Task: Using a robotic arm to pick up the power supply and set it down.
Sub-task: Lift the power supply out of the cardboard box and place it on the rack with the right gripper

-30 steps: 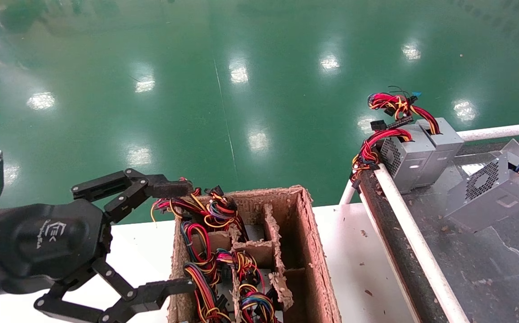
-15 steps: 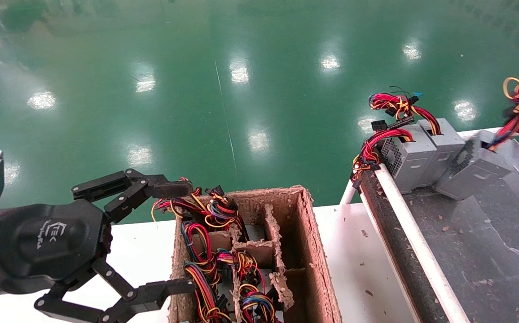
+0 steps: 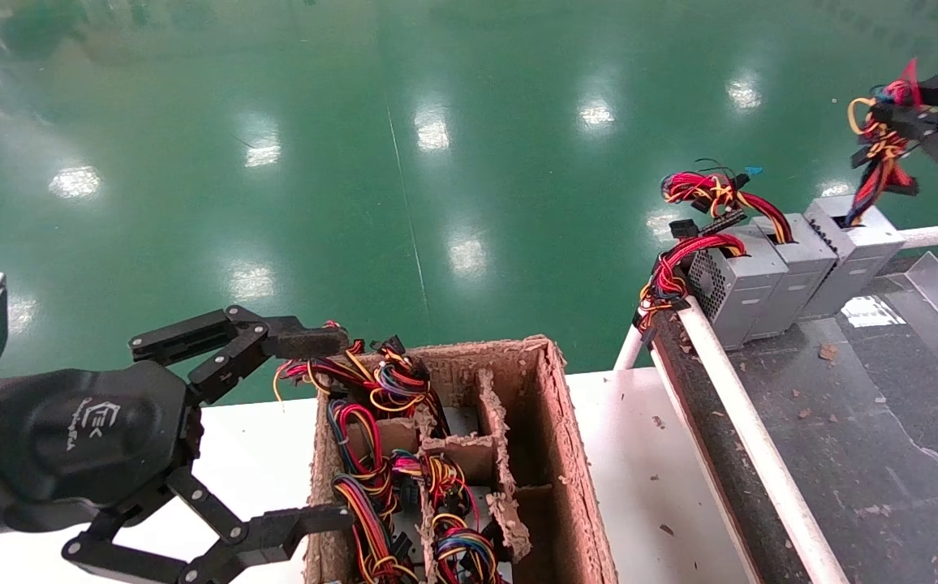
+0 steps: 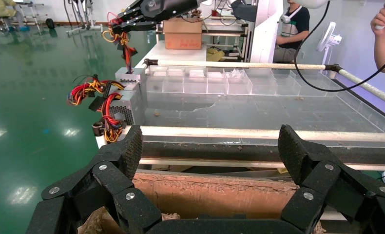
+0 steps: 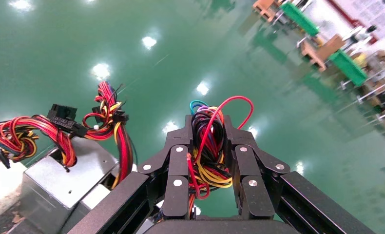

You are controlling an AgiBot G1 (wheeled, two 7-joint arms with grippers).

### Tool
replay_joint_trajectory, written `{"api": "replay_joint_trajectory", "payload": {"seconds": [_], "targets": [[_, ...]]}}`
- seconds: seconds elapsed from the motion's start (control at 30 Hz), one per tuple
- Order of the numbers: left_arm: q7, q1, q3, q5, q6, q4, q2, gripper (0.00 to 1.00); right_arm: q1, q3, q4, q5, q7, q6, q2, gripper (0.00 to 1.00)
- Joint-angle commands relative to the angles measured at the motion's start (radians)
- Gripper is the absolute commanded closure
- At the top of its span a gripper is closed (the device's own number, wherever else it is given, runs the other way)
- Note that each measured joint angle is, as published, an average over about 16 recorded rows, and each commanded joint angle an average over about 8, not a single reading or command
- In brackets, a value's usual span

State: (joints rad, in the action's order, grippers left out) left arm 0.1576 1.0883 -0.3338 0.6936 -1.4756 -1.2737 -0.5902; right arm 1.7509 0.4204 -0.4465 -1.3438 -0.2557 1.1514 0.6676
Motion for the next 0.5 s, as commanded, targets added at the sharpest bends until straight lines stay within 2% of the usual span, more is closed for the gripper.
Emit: {"api": "replay_joint_trajectory", "payload": {"seconds": [0.03, 0.2, 0.23, 0.5], "targets": [[0.000, 0.000, 0.000, 0.000, 0.000, 0.000, 0.000, 0.00, 0.025, 0.012, 0.030, -0.019, -0.005, 0.002, 0.019, 0.69], [0.000, 0.000, 0.000, 0.000, 0.000, 0.000, 0.000, 0.00, 0.058, 0.023, 0.100, -0.034, -0.026, 0.016, 0.039, 0.07], [0.000, 0.000, 0.000, 0.000, 0.000, 0.000, 0.000, 0.00, 0.063, 0.023, 0.111, -0.034, -0.032, 0.020, 0.041, 0.00], [0.000, 0.000, 0.000, 0.000, 0.000, 0.000, 0.000, 0.00, 0.099, 0.025, 0.175, -0.036, -0.062, 0.059, 0.044, 0.00]]}}
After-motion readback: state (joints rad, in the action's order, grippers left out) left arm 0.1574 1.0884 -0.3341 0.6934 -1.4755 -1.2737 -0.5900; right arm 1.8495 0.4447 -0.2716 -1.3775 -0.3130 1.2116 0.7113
